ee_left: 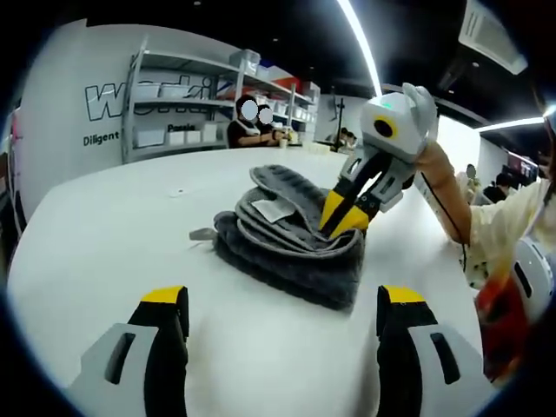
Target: Fold the towel on the table until its edges align and the towel forms a compact rectangular stack.
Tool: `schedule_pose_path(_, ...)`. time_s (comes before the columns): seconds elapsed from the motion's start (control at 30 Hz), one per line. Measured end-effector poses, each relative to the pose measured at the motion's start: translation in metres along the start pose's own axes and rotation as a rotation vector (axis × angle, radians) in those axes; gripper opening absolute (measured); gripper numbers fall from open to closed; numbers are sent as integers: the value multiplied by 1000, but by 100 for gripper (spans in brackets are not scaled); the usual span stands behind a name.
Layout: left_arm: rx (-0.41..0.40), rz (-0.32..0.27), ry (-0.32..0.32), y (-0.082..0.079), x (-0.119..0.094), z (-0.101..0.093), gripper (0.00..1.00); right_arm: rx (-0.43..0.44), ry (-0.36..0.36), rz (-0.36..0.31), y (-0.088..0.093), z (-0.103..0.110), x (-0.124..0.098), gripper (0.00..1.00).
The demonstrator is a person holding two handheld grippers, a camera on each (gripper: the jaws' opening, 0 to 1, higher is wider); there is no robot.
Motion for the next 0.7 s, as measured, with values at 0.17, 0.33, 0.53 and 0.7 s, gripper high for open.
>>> schedule_pose_path(0.17, 0, -1, 0, 0, 0, 0, 88, -36, 22, -18, -3, 1, -5, 0)
schedule_pose_path(0.33, -1, -3, 0, 0, 0, 0, 88, -53, 53, -82, -13, 1, -18, 0)
schedule_pose_path(0.53, -1, -3, 0, 0, 0, -1, 88, -90, 104, -154, -25, 3, -38, 0)
schedule_pose_path(0.7, -5, 1, -1, 1, 0, -1, 88, -109, 102, -201, -30, 12, -47, 0)
Point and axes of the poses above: the point that each gripper's makers call its tool centre point, and the gripper's own axes: x roughly forward along the fingers, z roughly to its left, y roughly out of its underside, the point moved 7 cm from there along -x, roughly backward along the fingers, and after that the axes turned 3 degrees about -z, right-handed, at the moved point
